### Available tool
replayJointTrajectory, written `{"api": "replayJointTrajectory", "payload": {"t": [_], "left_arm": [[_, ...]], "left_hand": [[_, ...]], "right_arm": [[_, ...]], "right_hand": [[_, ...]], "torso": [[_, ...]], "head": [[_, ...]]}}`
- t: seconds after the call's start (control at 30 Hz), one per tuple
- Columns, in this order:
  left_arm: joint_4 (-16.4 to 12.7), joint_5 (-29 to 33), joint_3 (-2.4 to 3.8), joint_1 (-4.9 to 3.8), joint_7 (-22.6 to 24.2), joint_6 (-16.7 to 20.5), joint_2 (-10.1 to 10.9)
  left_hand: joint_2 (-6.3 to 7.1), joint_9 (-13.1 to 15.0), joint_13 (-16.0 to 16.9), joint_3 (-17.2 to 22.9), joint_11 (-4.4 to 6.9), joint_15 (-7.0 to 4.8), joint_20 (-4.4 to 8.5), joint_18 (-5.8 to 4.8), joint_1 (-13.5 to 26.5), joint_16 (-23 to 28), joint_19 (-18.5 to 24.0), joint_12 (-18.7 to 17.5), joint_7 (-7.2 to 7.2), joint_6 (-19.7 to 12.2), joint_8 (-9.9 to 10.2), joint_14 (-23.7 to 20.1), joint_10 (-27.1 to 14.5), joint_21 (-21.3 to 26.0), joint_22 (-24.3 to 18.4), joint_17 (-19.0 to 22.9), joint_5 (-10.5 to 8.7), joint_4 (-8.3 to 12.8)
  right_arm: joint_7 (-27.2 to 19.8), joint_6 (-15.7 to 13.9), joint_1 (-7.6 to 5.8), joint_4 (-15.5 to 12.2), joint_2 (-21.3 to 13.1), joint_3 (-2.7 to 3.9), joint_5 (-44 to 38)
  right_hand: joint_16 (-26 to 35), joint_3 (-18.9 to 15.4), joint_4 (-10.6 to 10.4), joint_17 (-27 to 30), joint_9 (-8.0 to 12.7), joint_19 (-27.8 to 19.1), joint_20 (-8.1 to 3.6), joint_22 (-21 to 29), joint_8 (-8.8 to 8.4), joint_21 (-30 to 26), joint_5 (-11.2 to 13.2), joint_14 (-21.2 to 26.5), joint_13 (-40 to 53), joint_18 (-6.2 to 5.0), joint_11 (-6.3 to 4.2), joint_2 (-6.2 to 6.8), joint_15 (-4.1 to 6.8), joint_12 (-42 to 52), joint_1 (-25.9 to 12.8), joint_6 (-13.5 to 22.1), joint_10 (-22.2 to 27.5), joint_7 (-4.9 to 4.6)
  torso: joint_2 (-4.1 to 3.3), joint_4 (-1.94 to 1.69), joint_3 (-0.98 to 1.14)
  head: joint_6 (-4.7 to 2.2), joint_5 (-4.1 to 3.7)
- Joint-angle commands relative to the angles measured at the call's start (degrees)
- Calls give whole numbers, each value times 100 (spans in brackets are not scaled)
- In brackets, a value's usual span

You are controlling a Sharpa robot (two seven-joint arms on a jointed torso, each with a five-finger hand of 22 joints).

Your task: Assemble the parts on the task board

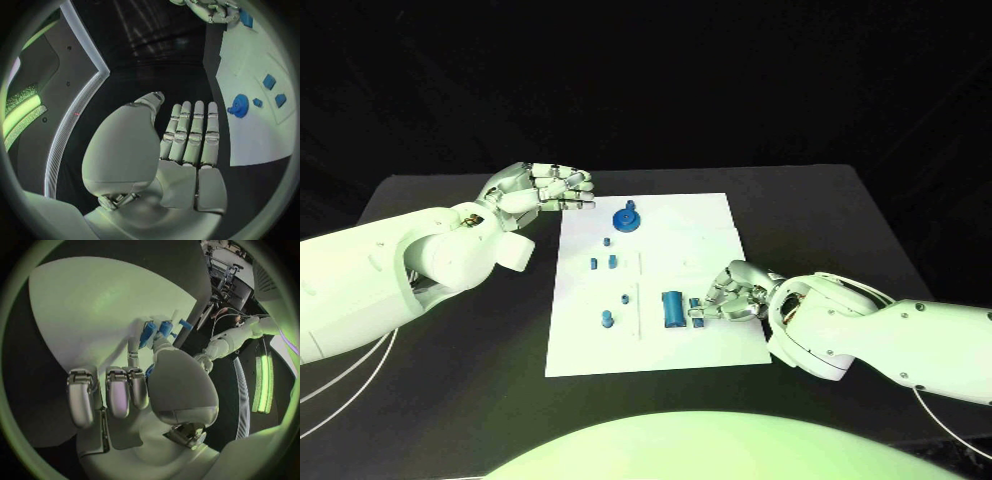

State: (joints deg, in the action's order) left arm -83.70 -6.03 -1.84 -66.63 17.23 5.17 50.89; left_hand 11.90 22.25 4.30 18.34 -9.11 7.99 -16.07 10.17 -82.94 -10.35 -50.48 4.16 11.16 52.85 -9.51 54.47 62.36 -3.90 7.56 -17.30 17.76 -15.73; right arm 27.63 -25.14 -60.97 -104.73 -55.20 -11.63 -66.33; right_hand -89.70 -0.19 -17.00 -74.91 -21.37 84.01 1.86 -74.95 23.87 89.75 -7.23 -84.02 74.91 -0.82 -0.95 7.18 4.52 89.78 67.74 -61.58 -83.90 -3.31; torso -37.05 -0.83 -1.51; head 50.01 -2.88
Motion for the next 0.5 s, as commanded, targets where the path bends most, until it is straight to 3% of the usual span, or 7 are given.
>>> {"api": "replayJointTrajectory", "payload": {"t": [0.03, 0.5], "left_arm": [[-5, -19, 3, 1, 21, -94, -13], [1, -23, 0, 2, 17, -97, -11]], "left_hand": [[-6, -9, 2, -5, -7, -3, 0, 27, -38, 28, 27, -24, 12, 21, 28, 23, 11, 23, -8, -8, -31, -22], [-9, -10, 2, -8, -7, -3, -1, 27, -38, 31, 31, -24, 11, 22, 29, 24, 10, 23, -13, -10, -31, -26]], "right_arm": [[-219, -185, 7, -34, -22, -1, 106], [-296, -1, 12, -149, -253, 0, 134]], "right_hand": [[-30, -68, 2, -1509, 8, 599, -1, -1505, 30, 25, 19, -598, 1509, 82, 16, -25, -20, 22, -73, -18, -610, -1], [-30, -106, 22, -1509, 12, 599, -5, -1505, 36, 25, 15, -598, 1509, 82, 10, -63, -15, 22, 102, -4, -610, 6]], "torso": [[-4, -6, 0], [-2, -1, 1]], "head": [[-3, -4], [-17, -8]]}}
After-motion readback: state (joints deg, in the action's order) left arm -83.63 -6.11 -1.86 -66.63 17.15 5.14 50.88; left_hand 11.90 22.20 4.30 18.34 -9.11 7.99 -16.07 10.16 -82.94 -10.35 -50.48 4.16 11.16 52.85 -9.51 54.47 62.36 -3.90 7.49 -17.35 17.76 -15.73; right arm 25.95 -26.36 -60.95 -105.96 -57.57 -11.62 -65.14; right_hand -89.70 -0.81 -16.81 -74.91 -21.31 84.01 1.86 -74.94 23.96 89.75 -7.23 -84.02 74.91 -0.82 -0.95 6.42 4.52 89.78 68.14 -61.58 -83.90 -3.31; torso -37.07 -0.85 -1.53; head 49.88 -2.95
